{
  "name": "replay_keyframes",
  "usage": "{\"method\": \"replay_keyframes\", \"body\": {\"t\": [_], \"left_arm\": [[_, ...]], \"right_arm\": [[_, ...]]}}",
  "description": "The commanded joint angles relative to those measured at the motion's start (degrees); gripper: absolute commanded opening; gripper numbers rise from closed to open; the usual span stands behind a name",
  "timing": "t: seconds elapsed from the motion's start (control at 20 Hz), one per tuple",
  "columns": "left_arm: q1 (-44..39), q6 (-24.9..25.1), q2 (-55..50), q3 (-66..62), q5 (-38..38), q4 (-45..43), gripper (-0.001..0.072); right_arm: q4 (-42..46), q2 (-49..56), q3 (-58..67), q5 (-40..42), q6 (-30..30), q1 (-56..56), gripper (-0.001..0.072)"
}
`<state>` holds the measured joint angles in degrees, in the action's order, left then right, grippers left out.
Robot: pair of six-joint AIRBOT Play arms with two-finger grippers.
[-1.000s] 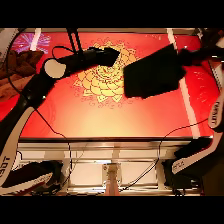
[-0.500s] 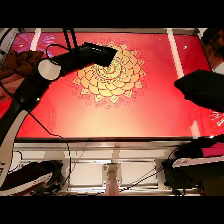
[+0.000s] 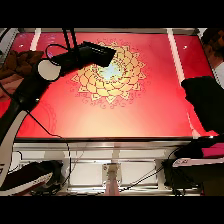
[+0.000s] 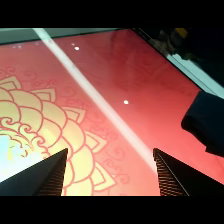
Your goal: Fold the clothes and pants, and hang the long-sleeved shirts on hangers.
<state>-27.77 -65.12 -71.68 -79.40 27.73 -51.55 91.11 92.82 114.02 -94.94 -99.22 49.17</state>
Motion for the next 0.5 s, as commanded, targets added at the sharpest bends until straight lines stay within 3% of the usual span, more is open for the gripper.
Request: {"method": "replay_keyframes", "body": {"t": [0.0, 0.1, 0.15, 0.25, 0.3, 0.45], "left_arm": [[0.0, 0.0, 0.0, 0.0, 0.0, -0.1, 0.0604], [0.0, 0.0, 0.0, 0.0, 0.0, -0.1, 0.0604], [0.0, 0.0, 0.0, 0.0, 0.0, -0.1, 0.0604], [0.0, 0.0, 0.0, 0.0, 0.0, -0.1, 0.0604], [0.0, 0.0, 0.0, 0.0, 0.0, -0.1, 0.0604], [0.0, 0.0, 0.0, 0.0, 0.0, -0.1, 0.0604]], "right_arm": [[-3.7, -2.7, 0.0, 7.3, 1.0, 0.1, 0.0608], [-6.4, -4.9, 0.0, 11.3, 2.0, 0.0, 0.0472], [-7.9, -5.9, 0.0, 12.7, 3.1, 0.1, 0.0372], [-10.4, -8.0, 0.0, 14.8, 3.8, 0.1, 0.0099], [-11.7, -9.1, 0.0, 15.8, 4.2, 0.1, 0.0030], [-12.9, -12.9, 0.0, 18.8, 4.2, 0.1, 0.0030]]}}
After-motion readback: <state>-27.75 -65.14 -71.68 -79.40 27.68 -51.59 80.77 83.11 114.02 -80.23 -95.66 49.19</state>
